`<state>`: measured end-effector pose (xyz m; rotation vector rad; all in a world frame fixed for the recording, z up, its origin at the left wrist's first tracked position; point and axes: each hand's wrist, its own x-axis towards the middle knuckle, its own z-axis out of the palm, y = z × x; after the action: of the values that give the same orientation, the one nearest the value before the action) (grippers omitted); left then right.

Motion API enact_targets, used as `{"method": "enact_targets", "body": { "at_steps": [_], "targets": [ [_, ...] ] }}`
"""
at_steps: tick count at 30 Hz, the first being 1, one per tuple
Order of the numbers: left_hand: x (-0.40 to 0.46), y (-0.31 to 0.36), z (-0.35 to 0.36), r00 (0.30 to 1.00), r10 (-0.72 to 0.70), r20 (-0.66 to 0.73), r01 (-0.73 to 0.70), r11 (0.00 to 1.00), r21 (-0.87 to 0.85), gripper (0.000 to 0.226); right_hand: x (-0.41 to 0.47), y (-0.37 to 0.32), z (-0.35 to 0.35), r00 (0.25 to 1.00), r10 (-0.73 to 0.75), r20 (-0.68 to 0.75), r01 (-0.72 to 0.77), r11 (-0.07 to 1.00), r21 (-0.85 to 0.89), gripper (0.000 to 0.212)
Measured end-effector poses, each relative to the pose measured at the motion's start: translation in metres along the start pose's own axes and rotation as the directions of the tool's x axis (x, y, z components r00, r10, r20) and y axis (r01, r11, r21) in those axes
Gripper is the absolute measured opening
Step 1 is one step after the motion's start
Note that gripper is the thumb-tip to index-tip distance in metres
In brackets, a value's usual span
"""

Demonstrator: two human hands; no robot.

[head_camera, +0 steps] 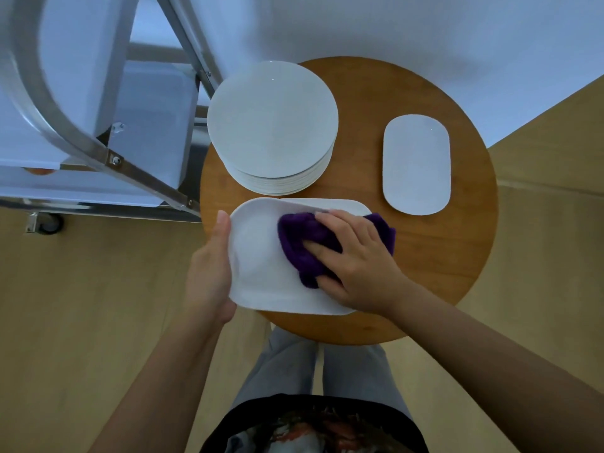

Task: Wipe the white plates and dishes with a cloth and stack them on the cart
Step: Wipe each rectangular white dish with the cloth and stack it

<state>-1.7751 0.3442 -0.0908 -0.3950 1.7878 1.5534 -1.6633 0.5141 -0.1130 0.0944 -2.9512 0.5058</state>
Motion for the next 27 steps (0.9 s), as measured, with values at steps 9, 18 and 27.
{"method": "enact_targets", "body": {
  "at_steps": [9,18,27],
  "targets": [
    [0.001,-0.001,0.005,0.993,-0.098,-0.069,0.097,0.995,-0.018,0.05,-0.053,-0.007,0.005,0.976,-0.019,0.219,0.02,1.0,-0.001,0.052],
    [0.01,0.038,0.013,0.993,-0.051,0.104,0.048,0.998,0.036,0.068,-0.027,-0.006,-0.025,0.984,0.171,0.04,-0.174,0.918,0.357,0.043],
    [-0.003,-0.016,0.03,0.876,-0.084,0.475,0.186,0.968,-0.17,0.087,-0.014,-0.012,-0.042,0.684,0.479,0.55,-0.323,-0.478,0.817,0.042]
  ]
}}
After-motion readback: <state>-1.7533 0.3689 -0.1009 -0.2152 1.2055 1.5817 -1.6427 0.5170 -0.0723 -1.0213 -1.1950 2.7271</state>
